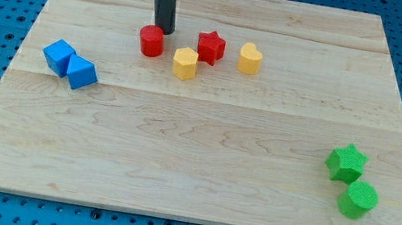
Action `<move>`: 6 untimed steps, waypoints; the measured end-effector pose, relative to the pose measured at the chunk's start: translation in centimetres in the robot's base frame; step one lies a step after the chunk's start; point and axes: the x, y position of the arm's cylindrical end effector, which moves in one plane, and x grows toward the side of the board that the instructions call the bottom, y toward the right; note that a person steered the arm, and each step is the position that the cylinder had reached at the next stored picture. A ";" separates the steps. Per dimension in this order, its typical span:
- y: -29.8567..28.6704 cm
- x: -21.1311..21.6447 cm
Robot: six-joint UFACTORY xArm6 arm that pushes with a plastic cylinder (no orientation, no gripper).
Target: Slightly move the blue blocks towards the center left of the board
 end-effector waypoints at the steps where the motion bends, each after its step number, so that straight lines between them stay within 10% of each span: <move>1: -7.3 -1.8; 2: -15.3 -0.3; 5: -10.1 10.5; 6: -16.4 10.7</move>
